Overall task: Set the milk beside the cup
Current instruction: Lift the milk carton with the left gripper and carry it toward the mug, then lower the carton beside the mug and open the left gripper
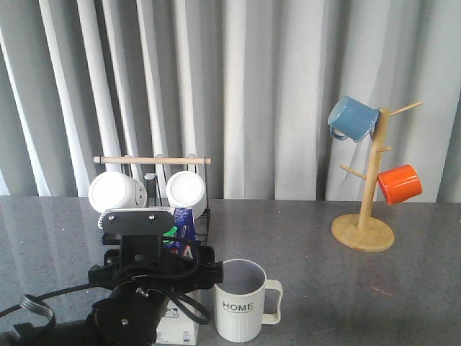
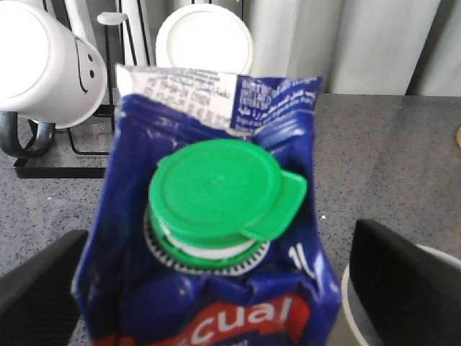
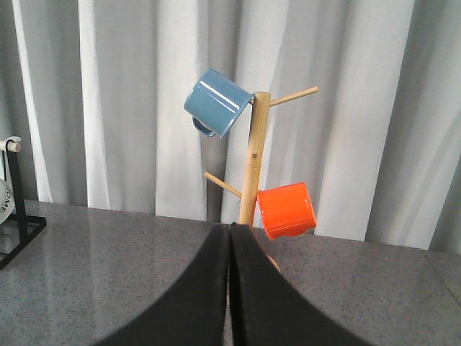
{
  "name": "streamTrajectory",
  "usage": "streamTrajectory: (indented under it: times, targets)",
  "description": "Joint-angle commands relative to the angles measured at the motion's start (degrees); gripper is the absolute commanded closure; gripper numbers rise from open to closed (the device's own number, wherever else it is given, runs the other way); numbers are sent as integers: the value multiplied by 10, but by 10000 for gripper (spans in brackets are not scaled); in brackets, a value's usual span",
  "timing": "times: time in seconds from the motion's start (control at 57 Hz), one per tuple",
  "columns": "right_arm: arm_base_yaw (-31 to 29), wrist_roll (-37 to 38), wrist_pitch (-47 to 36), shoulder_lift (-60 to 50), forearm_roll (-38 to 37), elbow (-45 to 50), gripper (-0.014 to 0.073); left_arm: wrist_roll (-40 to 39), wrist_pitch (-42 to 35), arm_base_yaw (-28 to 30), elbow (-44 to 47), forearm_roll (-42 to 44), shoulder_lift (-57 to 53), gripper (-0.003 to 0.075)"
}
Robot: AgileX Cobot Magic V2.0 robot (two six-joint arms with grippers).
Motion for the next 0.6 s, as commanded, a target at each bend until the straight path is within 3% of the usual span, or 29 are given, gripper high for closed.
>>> streamTrajectory:
  times: [0.0,0.421,0.526,0.578]
  targets:
    - [-3,-1,-43,-7,-5,-20,602,1,-9,-3,-14,18,-26,7]
    - [-3,-1,-43,-7,-5,-20,602,1,-5,-7,-14,28,-140,43]
    - [-3,-1,-43,-7,-5,-20,602,1,17,-7,-14,68,-198,160]
    - [-3,-1,-43,-7,-5,-20,602,1,27,-7,-14,85,-220,293]
